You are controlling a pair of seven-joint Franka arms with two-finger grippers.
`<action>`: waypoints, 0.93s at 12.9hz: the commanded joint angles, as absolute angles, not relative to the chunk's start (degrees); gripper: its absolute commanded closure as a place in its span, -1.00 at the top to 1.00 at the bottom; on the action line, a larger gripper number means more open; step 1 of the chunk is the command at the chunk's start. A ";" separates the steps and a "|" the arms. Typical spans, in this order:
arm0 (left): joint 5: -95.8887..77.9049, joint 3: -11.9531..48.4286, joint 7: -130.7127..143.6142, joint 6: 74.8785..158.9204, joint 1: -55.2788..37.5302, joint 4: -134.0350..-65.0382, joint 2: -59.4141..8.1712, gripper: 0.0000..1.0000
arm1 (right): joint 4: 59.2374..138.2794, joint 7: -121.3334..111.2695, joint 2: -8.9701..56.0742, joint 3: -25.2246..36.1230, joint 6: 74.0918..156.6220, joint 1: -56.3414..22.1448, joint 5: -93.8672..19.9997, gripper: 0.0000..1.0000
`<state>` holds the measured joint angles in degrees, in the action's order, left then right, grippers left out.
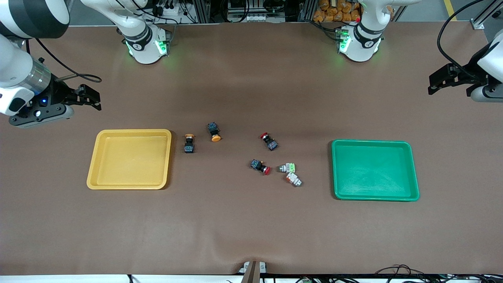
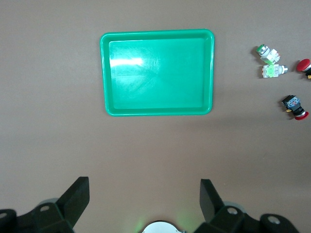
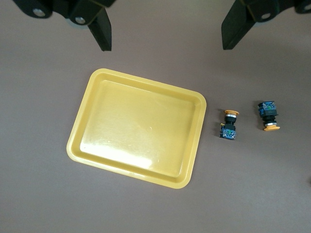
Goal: Place green and yellow buttons in trays
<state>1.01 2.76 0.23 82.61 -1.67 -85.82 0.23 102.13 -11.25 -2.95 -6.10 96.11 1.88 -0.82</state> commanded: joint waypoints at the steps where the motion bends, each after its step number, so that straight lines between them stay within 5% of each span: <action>1: 0.53 2.72 0.97 81.83 -1.49 -85.17 0.18 1.00 | 103.80 -10.46 -4.83 -6.42 96.42 2.46 -1.49 1.00; 12: 0.62 2.72 1.05 81.83 -1.49 -85.17 0.18 1.00 | 103.62 -3.52 -4.75 -6.59 96.24 -2.28 -2.37 1.00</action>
<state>1.01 2.72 0.23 82.61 -1.61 -85.82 0.23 102.13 -4.73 -2.95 -6.74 96.11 -1.89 -1.61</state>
